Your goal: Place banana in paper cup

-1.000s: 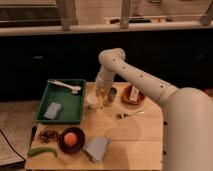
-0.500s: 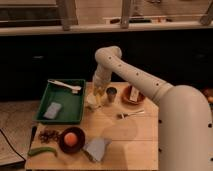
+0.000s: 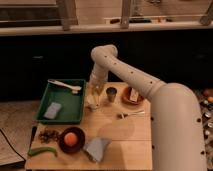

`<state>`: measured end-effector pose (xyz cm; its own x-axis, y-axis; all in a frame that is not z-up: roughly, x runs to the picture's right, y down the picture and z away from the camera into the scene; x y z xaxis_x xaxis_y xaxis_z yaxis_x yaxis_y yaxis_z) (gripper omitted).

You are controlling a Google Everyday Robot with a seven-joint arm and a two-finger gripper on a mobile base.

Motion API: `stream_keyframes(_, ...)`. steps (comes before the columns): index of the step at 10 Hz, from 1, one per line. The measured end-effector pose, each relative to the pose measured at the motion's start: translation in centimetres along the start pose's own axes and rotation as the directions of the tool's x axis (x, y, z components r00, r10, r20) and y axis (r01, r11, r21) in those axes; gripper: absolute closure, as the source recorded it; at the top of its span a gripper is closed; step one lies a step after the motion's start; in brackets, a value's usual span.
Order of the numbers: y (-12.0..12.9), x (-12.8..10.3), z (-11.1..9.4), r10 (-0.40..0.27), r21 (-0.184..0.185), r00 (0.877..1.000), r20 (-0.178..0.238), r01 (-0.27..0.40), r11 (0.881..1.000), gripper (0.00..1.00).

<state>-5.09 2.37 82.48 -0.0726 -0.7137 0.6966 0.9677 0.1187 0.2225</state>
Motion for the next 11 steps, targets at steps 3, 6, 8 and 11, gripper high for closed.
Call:
stream_keyframes(3, 0.02, 0.21, 0.23, 0.005, -0.006, 1.000, 0.009, -0.005, 1.000, 0.40)
stream_keyframes(6, 0.03, 0.34, 0.45, 0.006, -0.010, 1.000, 0.019, -0.006, 1.000, 0.20)
stream_keyframes(8, -0.09, 0.43, 0.49, 0.004, -0.011, 1.000, 0.023, -0.004, 1.000, 0.20)
stream_keyframes(11, -0.10, 0.55, 0.51, 0.006, -0.014, 1.000, 0.027, -0.005, 1.000, 0.20)
